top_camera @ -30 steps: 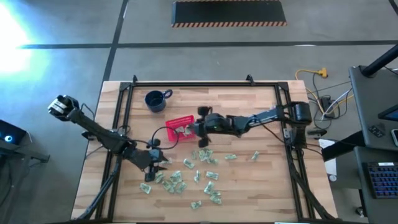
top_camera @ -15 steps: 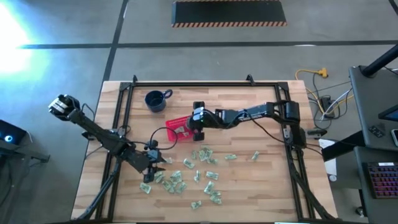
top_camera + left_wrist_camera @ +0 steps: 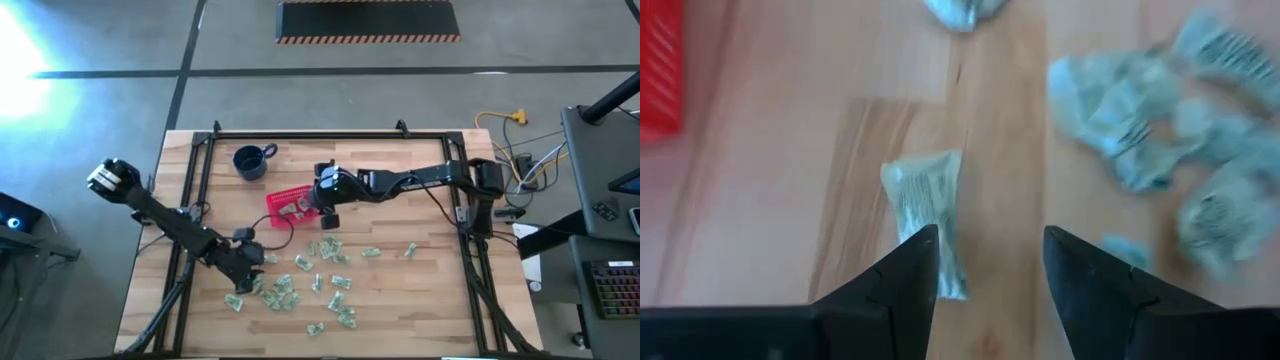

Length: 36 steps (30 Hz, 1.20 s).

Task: Pick and place items into bin
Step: Put the green stevia packet into the red bin

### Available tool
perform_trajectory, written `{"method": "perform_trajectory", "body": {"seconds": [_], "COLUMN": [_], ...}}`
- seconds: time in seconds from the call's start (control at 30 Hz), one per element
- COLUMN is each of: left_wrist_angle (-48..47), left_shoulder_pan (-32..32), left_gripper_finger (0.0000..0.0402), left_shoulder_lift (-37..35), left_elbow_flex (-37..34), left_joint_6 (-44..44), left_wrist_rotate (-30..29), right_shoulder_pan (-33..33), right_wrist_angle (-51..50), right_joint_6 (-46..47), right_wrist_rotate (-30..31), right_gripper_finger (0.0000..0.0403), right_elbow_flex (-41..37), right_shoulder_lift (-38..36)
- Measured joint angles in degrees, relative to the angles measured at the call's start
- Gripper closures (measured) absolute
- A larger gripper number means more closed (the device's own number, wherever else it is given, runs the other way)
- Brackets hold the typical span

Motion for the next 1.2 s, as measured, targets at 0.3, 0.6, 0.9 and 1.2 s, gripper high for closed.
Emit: {"method": "perform_trajectory", "body": {"seconds": [0.3, 0.6, 0.9, 1.2], "left_wrist_angle": [-1.4, -4.2, -5.2, -4.5], "left_shoulder_pan": [0.0, 0.0, 0.1, 0.5], "left_gripper_finger": [0.0238, 0.0334, 0.0398, 0.0401], "left_shoulder_lift": [4.9, 2.8, 2.5, -1.9], "left_elbow_flex": [0.3, 0.2, 0.9, 5.9], "left_joint_6": [-1.8, -1.1, 1.6, 15.3], "left_wrist_rotate": [-2.0, -3.1, -5.4, -17.3], "right_shoulder_pan": [1.8, 5.1, 8.6, 10.7], "right_wrist_angle": [-4.8, -5.9, -5.3, -5.5], "right_joint_6": [0.7, 0.9, 7.3, 17.5], "right_wrist_rotate": [-0.1, 0.3, 0.4, 0.4], "right_gripper_finger": [0.0255, 0.0275, 0.0298, 0.0318], "right_elbow_flex": [-3.3, -12.1, -24.3, -35.4], "right_shoulder_lift": [-4.8, -12.6, -25.1, -38.9]}}
